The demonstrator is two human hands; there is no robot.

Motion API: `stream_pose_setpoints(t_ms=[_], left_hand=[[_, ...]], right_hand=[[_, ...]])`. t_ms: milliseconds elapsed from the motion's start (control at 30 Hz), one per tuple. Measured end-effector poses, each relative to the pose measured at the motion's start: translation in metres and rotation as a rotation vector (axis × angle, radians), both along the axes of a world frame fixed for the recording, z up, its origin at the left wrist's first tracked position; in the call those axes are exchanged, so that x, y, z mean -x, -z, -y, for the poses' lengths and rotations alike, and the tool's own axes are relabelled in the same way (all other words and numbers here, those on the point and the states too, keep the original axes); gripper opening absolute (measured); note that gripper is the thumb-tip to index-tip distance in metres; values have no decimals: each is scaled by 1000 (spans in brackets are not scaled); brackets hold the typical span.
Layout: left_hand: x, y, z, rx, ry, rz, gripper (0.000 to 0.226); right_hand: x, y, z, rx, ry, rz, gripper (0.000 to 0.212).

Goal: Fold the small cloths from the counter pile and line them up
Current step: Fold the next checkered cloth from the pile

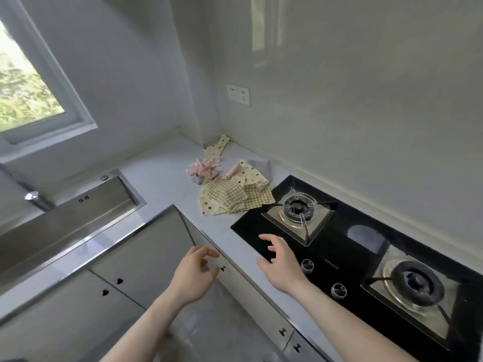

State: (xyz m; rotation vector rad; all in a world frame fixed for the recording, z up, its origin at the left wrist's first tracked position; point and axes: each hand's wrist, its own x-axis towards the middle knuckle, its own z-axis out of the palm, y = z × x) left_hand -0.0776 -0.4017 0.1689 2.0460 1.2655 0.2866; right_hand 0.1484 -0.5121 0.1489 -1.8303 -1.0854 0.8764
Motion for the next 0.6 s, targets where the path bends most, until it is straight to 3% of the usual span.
stream_pose_setpoints(t_ms=[300,600], left_hand=[[7,-1,-105,-10,-44,-48,22],[-28,15,-247,6,128,-89,23]], right_hand=[[10,7,-114,17,-102,-16,52],[-2,29,-186,55,55,12,50]])
